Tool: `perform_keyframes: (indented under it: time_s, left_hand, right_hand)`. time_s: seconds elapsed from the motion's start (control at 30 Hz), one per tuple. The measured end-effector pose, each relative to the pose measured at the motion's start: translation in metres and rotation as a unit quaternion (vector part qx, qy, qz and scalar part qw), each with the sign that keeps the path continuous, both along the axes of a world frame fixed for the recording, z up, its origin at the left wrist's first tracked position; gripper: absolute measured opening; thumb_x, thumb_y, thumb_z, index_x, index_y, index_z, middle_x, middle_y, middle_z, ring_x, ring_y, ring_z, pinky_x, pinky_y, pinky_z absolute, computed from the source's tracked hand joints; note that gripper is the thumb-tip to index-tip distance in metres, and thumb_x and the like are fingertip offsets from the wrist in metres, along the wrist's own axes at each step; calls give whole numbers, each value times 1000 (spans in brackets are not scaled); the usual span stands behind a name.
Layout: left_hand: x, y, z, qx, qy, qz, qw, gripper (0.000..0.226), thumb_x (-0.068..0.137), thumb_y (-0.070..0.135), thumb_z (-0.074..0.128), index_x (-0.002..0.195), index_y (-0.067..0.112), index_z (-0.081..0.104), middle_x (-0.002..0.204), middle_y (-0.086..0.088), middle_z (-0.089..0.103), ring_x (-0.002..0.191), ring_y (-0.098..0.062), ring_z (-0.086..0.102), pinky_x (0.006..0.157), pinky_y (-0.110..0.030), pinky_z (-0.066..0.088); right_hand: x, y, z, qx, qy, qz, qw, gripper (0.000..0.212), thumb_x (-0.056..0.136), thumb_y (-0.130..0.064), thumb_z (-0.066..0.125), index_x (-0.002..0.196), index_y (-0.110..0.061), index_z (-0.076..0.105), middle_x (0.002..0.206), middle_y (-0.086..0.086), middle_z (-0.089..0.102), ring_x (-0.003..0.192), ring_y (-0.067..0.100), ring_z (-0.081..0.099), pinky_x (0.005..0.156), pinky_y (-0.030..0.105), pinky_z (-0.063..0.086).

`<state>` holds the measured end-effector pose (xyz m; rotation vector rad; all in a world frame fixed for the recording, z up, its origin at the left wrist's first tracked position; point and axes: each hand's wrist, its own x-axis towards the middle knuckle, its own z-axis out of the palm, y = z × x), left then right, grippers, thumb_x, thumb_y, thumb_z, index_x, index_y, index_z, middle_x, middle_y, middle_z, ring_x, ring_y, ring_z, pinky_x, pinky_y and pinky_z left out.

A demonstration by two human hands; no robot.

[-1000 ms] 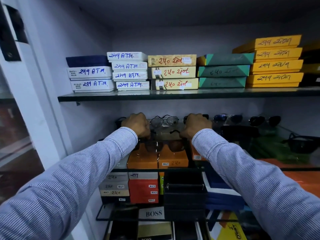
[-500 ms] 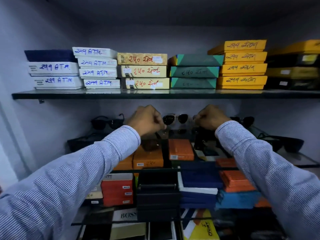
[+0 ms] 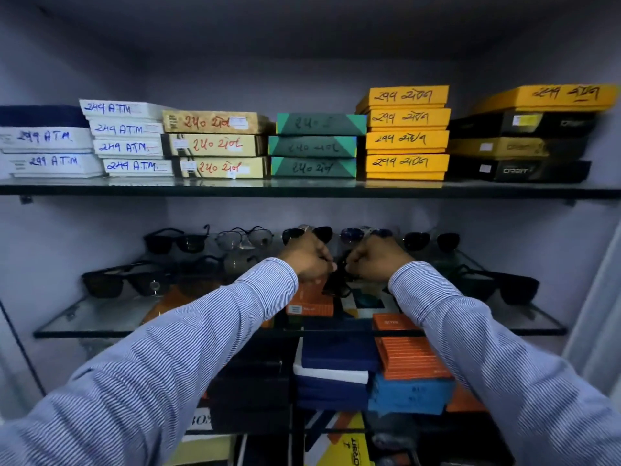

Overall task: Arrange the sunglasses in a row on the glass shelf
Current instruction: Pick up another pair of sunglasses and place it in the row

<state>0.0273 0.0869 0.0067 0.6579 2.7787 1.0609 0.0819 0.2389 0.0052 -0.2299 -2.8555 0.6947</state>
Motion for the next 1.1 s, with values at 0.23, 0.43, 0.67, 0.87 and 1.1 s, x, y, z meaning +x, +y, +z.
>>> perform_keyframes:
  time_s: [0.23, 0.43, 0.67, 0.87, 1.1]
  left_hand:
    - [3, 4, -1, 84, -150, 34, 984, 16, 99, 7, 54, 106, 1, 67, 108, -19, 72, 77, -20, 64, 65, -25, 52]
    - [14, -1, 8, 121, -202, 21, 972, 29, 102, 6, 46, 123, -1, 65, 101, -11, 72, 69, -11, 63, 56, -20, 54]
    - [-2, -10, 5, 41, 64, 10, 997, 24, 91, 4, 63, 113, 10, 73, 116, -2, 74, 102, -13, 67, 77, -24, 51]
    - [-12, -40, 15, -63, 209, -74, 973, 23, 76, 22, 85, 96, 11, 80, 97, -3, 76, 91, -14, 68, 87, -25, 51]
    - [-12, -59, 23, -27, 186, -33, 982, 14, 71, 19, 88, 79, 10, 83, 82, -3, 80, 78, -9, 72, 75, -18, 51]
  right_hand:
    - [3, -1, -7, -163, -74, 27, 984, 33, 80, -18, 79, 110, -10, 70, 100, 10, 75, 93, 22, 70, 83, 37, 59]
    - [3, -13, -16, -167, -16, -37, 985, 40, 64, -22, 91, 96, -12, 70, 103, 6, 73, 95, 18, 69, 81, 29, 56]
    - [6, -10, -7, -154, 41, -22, 987, 20, 73, -3, 79, 87, -14, 71, 85, 3, 72, 83, 16, 68, 70, 23, 56]
    - [7, -8, 12, -210, 40, 21, 977, 32, 75, -3, 81, 105, -5, 73, 99, 11, 78, 94, 22, 72, 78, 24, 55]
    - [-10, -15, 16, -193, 80, -89, 974, 15, 71, -4, 83, 84, -7, 77, 93, 10, 78, 85, 24, 75, 77, 38, 63]
